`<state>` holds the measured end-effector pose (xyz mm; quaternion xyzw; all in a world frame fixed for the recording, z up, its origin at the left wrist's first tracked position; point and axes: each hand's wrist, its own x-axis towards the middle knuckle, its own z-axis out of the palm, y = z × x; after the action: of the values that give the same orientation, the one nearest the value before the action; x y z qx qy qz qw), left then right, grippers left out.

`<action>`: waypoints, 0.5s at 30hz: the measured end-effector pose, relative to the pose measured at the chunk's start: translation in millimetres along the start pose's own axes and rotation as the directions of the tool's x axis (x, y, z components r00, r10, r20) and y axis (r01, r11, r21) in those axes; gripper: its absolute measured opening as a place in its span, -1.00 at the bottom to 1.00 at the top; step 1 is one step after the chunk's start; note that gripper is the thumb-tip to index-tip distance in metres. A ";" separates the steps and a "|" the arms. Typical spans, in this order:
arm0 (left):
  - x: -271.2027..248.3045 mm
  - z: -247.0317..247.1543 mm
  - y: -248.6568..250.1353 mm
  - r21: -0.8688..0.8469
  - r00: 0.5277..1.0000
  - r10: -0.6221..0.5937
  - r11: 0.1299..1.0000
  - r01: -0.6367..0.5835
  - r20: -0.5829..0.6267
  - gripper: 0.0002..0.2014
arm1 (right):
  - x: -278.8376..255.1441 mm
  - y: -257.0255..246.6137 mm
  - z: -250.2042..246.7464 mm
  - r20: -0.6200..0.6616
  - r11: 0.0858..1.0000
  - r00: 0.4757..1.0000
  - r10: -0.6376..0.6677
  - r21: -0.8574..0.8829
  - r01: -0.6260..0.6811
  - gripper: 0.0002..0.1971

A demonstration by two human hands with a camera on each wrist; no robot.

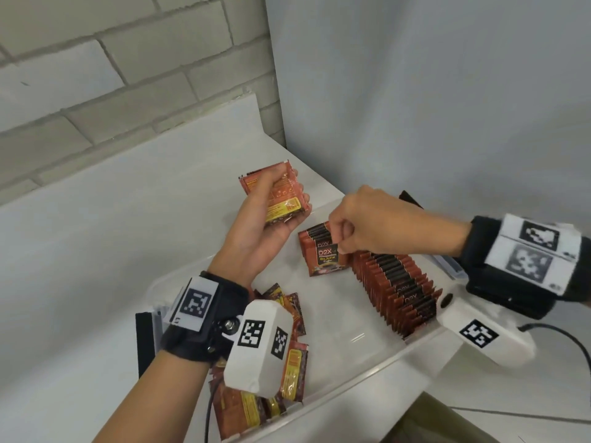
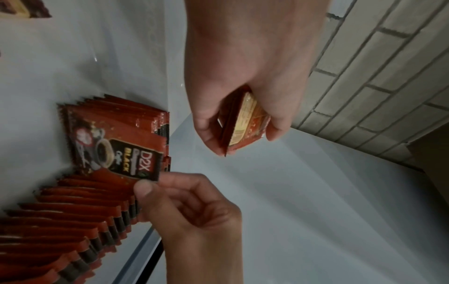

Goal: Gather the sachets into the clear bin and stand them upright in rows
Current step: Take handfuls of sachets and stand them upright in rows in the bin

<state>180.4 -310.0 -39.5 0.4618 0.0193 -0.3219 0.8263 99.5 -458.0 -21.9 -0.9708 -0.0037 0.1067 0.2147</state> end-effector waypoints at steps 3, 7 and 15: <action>-0.4 -0.3 0.4 -0.009 1.000 -0.002 1.000 0.002 -0.005 -0.83 | 6.1 -4.1 3.9 0.026 0.993 1.000 -0.012 -0.120 0.015 -0.98; -0.7 -1.1 1.1 -0.038 1.000 0.000 0.999 0.000 -0.008 -0.85 | 15.1 -5.8 6.0 0.037 0.985 0.999 -0.024 -0.170 0.030 -0.96; -0.3 -0.8 0.2 -0.093 1.000 -0.006 0.996 0.004 -0.019 -0.81 | 19.3 -5.6 2.3 0.091 0.980 0.996 0.003 -0.198 0.015 -0.95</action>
<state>180.6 -309.2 -39.7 0.4259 0.0432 -0.3182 0.8459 118.1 -451.0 -25.5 -0.9815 -0.0268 0.1491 0.1168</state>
